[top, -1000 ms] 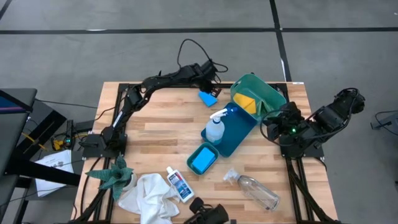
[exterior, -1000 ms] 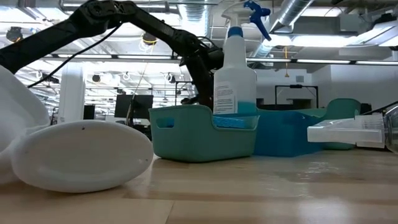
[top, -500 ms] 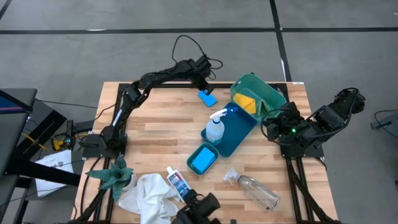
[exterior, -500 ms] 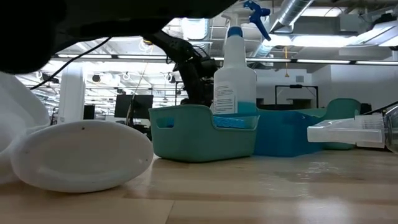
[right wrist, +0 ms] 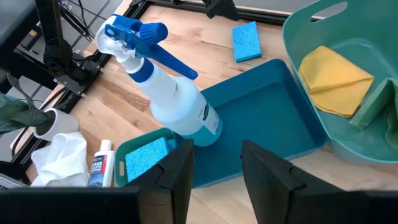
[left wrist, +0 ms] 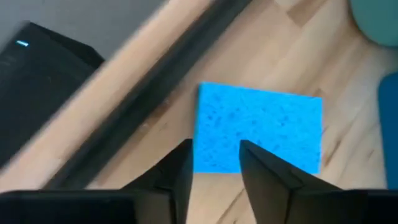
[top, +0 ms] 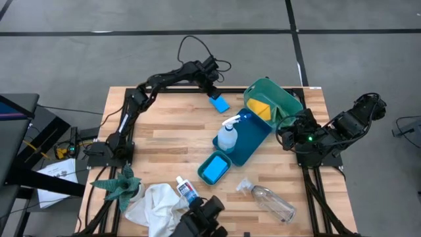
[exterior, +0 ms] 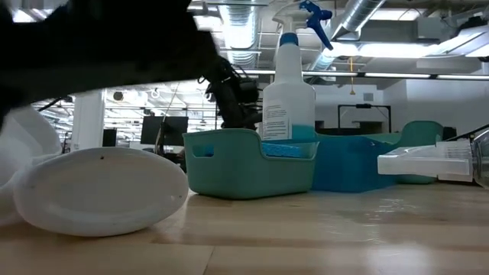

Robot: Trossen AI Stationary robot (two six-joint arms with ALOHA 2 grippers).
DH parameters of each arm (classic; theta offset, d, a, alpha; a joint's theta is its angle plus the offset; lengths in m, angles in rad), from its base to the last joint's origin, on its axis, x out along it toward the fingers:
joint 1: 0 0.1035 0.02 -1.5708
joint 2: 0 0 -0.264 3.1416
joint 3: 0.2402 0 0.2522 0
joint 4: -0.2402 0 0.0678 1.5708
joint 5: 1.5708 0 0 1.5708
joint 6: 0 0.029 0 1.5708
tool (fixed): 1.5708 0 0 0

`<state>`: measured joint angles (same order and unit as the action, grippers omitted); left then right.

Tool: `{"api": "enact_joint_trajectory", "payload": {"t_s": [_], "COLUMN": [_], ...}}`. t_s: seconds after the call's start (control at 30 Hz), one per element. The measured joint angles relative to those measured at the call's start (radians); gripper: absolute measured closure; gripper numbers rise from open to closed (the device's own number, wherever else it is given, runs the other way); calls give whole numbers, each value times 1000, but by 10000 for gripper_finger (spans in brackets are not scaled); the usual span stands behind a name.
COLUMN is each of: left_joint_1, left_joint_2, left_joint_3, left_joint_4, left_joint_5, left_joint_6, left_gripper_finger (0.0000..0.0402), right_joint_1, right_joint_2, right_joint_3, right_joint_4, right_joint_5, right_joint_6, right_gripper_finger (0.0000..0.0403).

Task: Pick & Place Kitchen Items
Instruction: Put the light blue sponge into the bottom green bin

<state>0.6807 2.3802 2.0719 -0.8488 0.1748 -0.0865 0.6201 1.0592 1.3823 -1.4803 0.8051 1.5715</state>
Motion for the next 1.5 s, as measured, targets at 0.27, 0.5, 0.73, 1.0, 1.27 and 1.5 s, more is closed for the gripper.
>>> {"api": "enact_joint_trajectory", "payload": {"t_s": [0.27, 0.5, 0.73, 1.0, 1.27, 1.5], "left_joint_1": [28, 3, 15, 15, 9, -1], "left_joint_2": [0, 9, 9, 9, 9, 9], "left_joint_3": [-90, -114, -114, -114, -114, -114], "left_joint_4": [52, 96, 102, 103, 50, 55], "left_joint_5": [115, 133, 137, 140, 145, 120], "left_joint_6": [-31, -28, -30, -23, 40, 65], "left_gripper_finger": [259, 274, 277, 277, 277, 277], "right_joint_1": [-1, -1, -1, 2, 2, -1], "right_joint_2": [1, 1, 1, 1, 1, 1], "right_joint_3": [0, 0, 0, 0, 0, 0], "right_joint_4": [1, 1, 10, 46, 64, 60], "right_joint_5": [0, 2, 3, 3, -10, -19], "right_joint_6": [0, 0, 0, -1, -8, -11], "right_gripper_finger": [276, 276, 276, 276, 276, 276]}}
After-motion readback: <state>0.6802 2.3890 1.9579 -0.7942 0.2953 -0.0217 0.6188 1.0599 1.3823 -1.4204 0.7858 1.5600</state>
